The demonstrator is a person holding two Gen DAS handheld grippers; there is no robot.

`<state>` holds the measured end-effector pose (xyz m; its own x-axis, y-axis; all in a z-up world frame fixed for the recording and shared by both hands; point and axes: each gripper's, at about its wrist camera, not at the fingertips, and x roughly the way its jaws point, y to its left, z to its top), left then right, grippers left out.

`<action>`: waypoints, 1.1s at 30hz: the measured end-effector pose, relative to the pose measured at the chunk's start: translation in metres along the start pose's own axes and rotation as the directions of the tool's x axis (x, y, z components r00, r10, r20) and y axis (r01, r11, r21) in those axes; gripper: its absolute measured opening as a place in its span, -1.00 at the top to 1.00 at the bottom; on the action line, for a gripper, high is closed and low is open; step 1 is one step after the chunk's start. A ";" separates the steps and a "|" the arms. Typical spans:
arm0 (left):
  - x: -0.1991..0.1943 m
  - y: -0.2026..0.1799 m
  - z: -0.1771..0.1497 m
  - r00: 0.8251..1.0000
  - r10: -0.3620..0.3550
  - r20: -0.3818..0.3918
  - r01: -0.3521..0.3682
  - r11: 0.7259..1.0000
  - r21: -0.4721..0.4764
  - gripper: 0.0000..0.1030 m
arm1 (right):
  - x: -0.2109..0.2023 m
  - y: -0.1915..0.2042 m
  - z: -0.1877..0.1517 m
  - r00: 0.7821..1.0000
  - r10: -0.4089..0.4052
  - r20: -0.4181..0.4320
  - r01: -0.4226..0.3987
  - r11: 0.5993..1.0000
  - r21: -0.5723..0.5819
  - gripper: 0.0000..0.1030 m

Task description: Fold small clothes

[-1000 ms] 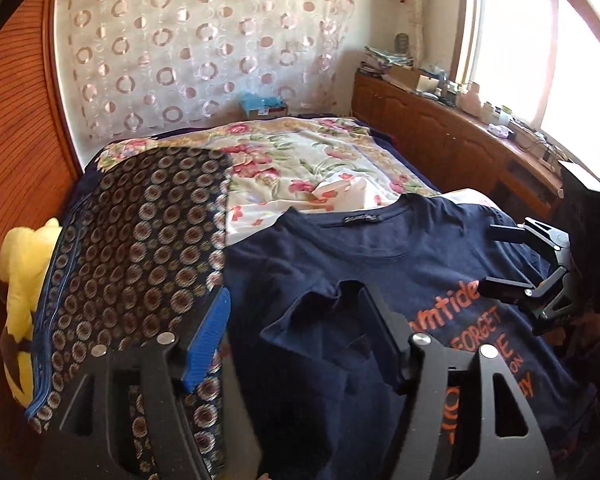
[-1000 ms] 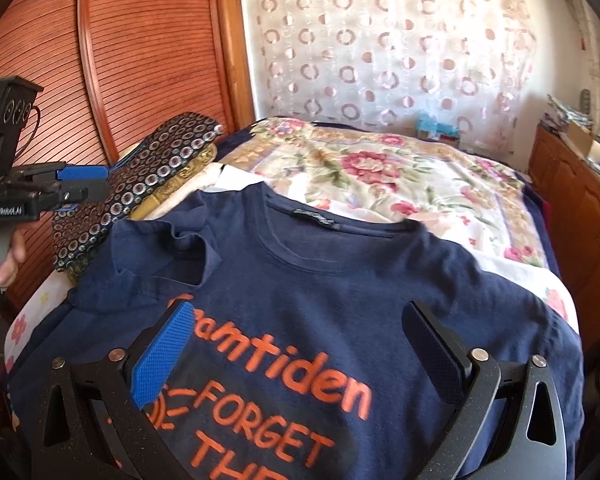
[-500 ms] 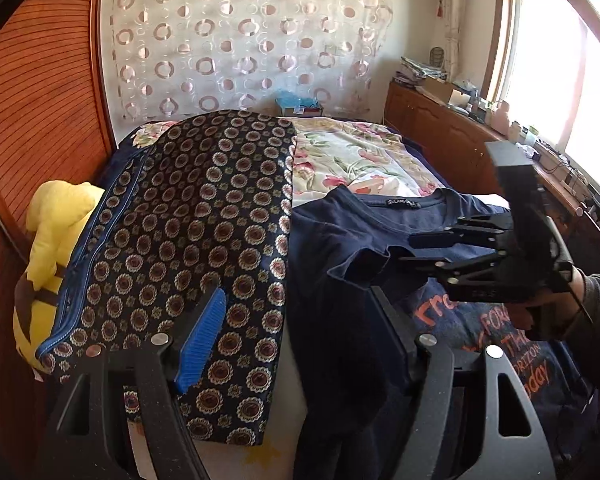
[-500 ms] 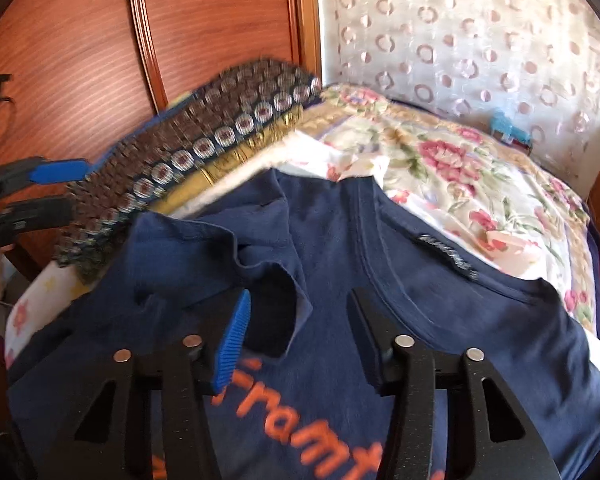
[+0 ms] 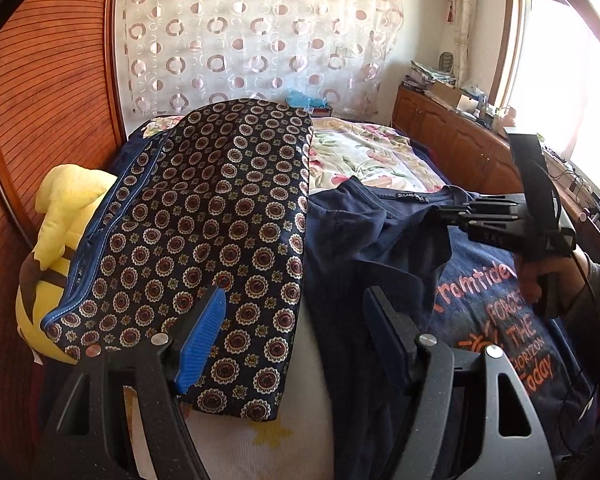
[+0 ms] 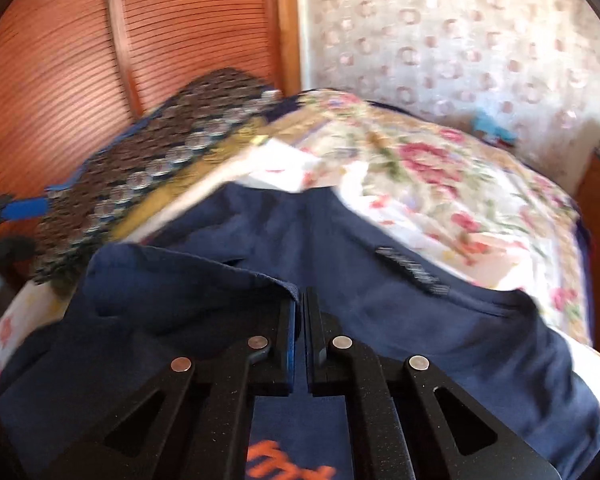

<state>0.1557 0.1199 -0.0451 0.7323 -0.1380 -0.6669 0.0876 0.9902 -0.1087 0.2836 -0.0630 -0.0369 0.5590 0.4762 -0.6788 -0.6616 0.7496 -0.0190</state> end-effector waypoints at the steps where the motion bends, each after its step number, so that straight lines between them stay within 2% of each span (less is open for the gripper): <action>1: 0.000 0.000 -0.001 1.000 -0.001 -0.001 0.001 1.000 -0.001 -0.40 | 0.001 -0.003 -0.002 1.000 -0.006 -0.003 0.006 1.000 0.014 0.84; 2: 0.000 0.000 -0.003 1.000 -0.001 -0.003 0.001 1.000 -0.002 -0.40 | 0.003 -0.004 -0.003 1.000 -0.008 -0.012 0.009 1.000 0.029 0.64; 3: 0.000 0.000 -0.003 1.000 -0.001 -0.005 0.001 1.000 -0.002 -0.40 | 0.004 -0.003 -0.005 0.999 -0.025 -0.024 0.026 0.999 0.032 0.53; 5: -0.001 -0.001 -0.004 1.000 0.000 -0.007 0.000 1.000 -0.001 -0.40 | 0.005 0.002 -0.009 0.999 -0.037 -0.030 0.038 0.999 0.018 0.50; 9: -0.004 -0.001 -0.011 1.000 0.004 -0.007 -0.004 1.000 -0.003 -0.40 | -0.004 0.019 -0.019 0.999 -0.047 -0.014 0.047 0.999 0.007 0.25; 11: -0.005 -0.001 -0.013 1.000 0.002 -0.007 -0.002 1.000 -0.005 -0.40 | -0.013 0.029 -0.023 0.999 -0.038 0.002 0.038 0.999 0.012 0.22; 15: -0.006 -0.003 -0.016 1.000 0.003 -0.006 -0.003 1.000 -0.006 -0.40 | -0.039 0.044 -0.028 0.999 0.051 0.012 -0.051 0.999 0.002 0.22; 19: -0.009 -0.002 -0.018 1.000 0.004 0.001 -0.004 1.000 -0.012 -0.40 | -0.038 0.065 -0.026 0.991 0.135 0.013 -0.134 0.991 -0.029 0.22; 25: -0.012 -0.001 -0.023 1.000 0.006 0.000 -0.006 1.000 -0.018 -0.40 | -0.021 0.075 -0.022 0.974 0.226 -0.025 -0.227 0.972 -0.060 0.22; 26: -0.012 -0.001 -0.024 1.000 0.005 0.000 -0.005 1.000 -0.020 -0.40 | -0.016 0.076 -0.023 0.969 0.245 -0.037 -0.247 0.967 -0.065 0.22; 28: -0.012 -0.002 -0.026 1.000 0.003 -0.002 -0.003 1.000 -0.021 -0.40 | -0.009 0.073 -0.024 0.962 0.265 -0.064 -0.269 0.960 -0.071 0.50; 29: -0.013 -0.001 -0.027 1.000 0.002 -0.003 -0.002 1.000 -0.021 -0.40 | -0.006 0.072 -0.024 0.959 0.273 -0.075 -0.278 0.958 -0.071 0.75; 31: -0.013 -0.002 -0.028 1.000 0.000 -0.005 0.000 1.000 -0.023 -0.40 | -0.007 0.067 -0.027 0.954 0.289 -0.080 -0.294 0.954 -0.066 0.86; 33: -0.013 -0.002 -0.029 1.000 0.000 -0.005 0.000 1.000 -0.022 -0.40 | -0.014 0.062 -0.028 0.952 0.299 -0.067 -0.303 0.951 -0.057 0.87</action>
<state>0.1261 0.1187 -0.0576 0.7288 -0.1385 -0.6706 0.0731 0.9895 -0.1250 0.2209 -0.0361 -0.0491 0.3009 0.6467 -0.7009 -0.8273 0.5426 0.1455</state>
